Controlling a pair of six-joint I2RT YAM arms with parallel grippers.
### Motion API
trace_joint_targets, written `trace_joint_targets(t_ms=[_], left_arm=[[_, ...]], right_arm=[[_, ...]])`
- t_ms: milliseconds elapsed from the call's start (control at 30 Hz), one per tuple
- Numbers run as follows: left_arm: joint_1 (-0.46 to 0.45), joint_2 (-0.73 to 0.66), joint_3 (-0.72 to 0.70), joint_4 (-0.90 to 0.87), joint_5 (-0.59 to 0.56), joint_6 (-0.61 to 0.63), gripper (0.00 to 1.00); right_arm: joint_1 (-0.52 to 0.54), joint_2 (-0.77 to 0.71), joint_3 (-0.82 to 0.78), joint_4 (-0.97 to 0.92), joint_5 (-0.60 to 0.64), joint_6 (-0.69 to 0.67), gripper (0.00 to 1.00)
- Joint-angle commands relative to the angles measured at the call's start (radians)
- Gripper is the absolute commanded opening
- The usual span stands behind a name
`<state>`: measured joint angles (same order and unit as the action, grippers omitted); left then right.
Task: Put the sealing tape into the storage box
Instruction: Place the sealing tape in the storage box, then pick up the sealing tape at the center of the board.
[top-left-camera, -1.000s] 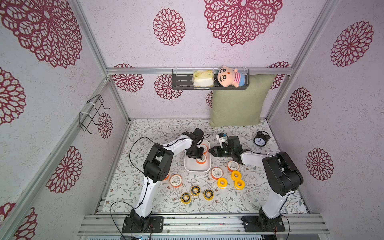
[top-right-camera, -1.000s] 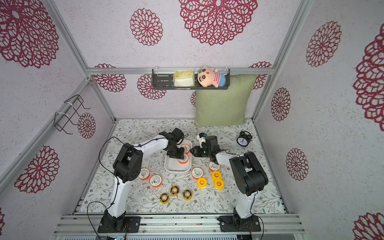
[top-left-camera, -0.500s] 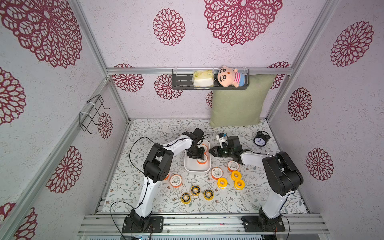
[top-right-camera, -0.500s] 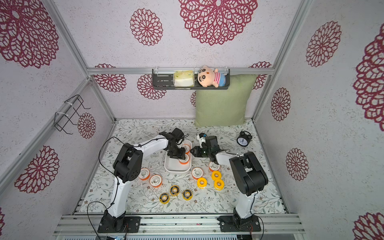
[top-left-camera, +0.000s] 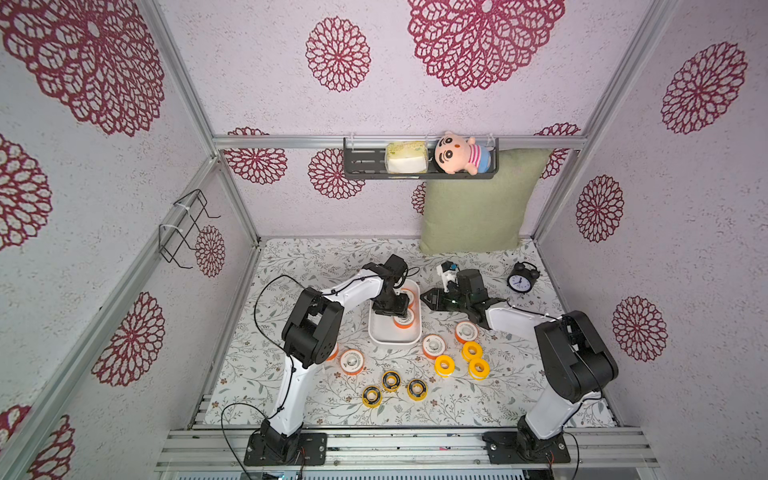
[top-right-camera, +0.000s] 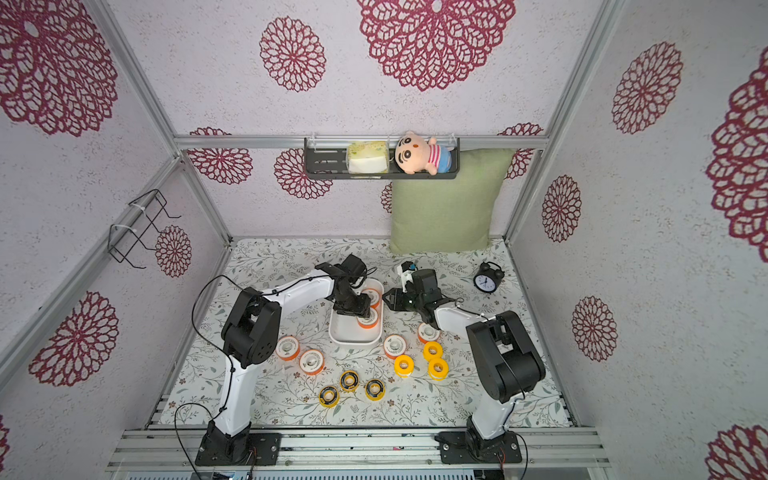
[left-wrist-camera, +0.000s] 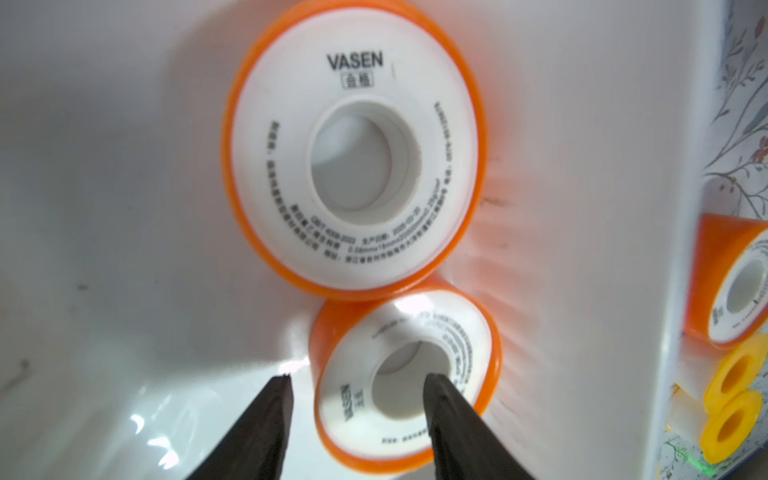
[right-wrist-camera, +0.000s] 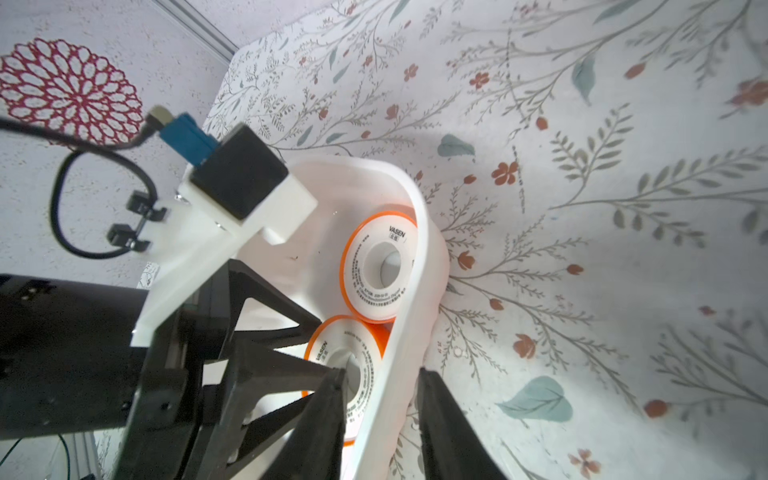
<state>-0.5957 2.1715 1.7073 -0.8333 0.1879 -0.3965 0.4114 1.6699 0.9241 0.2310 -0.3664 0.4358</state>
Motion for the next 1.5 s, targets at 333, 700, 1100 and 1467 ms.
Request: trace_joint_targets(t_ms=[333, 700, 1100, 1467], left_arm=[[0.023, -0.41, -0.216, 0.061, -0.193, 0.013, 0.62], [0.187, -0.778, -0.514, 0.251, -0.263, 0.033, 0.63], [0.293, -0.862, -0.586, 0.292, -0.219, 0.03, 0.65], [0.295, -0.848, -0.586, 0.29, -0.212, 0.032, 0.65]], right_arm=[[0.002, -0.217, -0.07, -0.301, 0.291, -0.103, 0.41], [0.031, -0.285, -0.144, -0.421, 0.374, -0.103, 0.42], [0.079, -0.237, -0.12, -0.525, 0.488, -0.089, 0.47], [0.081, -0.157, -0.097, -0.512, 0.513, -0.092, 0.5]])
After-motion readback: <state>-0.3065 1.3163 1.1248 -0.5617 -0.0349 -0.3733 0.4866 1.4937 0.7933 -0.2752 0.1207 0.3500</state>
